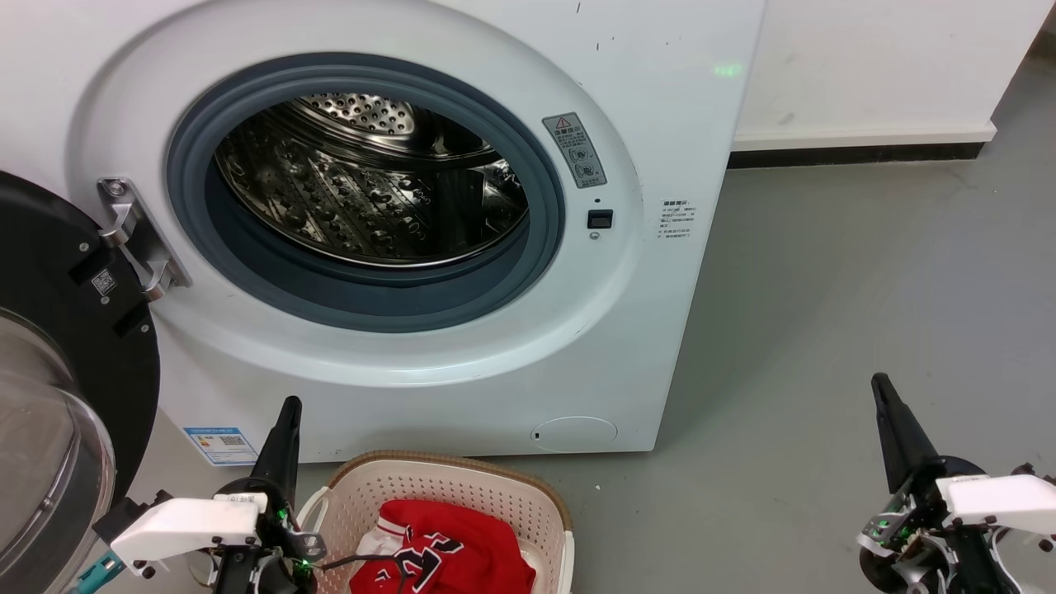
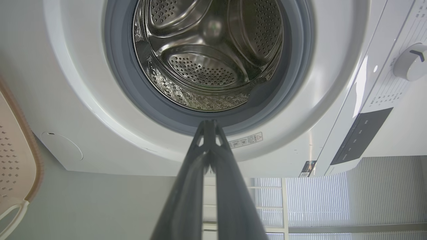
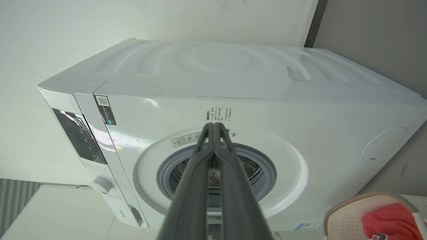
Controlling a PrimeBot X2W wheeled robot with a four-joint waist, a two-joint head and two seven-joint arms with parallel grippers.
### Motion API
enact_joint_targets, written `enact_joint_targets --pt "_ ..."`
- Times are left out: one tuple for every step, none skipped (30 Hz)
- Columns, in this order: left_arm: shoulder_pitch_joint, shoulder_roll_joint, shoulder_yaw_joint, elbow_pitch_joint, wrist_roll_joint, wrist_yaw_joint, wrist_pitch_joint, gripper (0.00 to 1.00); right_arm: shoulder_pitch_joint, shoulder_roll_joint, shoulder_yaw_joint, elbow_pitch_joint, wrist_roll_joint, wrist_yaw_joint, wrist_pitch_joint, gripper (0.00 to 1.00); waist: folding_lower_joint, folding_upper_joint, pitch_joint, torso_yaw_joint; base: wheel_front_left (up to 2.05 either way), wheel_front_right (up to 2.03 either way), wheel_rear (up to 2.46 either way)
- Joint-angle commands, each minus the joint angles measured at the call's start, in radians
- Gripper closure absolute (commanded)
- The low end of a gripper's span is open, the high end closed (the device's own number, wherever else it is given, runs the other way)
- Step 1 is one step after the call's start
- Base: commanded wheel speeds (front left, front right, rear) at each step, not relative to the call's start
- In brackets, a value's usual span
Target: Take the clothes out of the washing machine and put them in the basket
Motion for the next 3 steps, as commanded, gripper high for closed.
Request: enact_joint_targets --pt "-0.018 -0.001 0.006 0.003 -0.013 -0.008 0.003 1.0 -0.018 0.0 -0.001 0.002 0.016 0.0 0.006 1.0 0.0 0.0 0.0 0.0 0.0 0.0 0.0" --pt "-0.019 -0.001 0.006 0.004 -0.02 -0.008 0.006 1.0 -0.017 0.0 -0.001 0.003 0.023 0.0 0.007 1.0 0.0 0.0 0.0 0.0 0.0 0.0 0.0" --pt "-0.021 -0.001 0.006 0.004 -0.027 -0.008 0.008 1.0 -0.016 0.0 -0.002 0.005 0.031 0.0 0.009 1.0 0.0 0.0 0.0 -0.001 0.0 0.0 0.0"
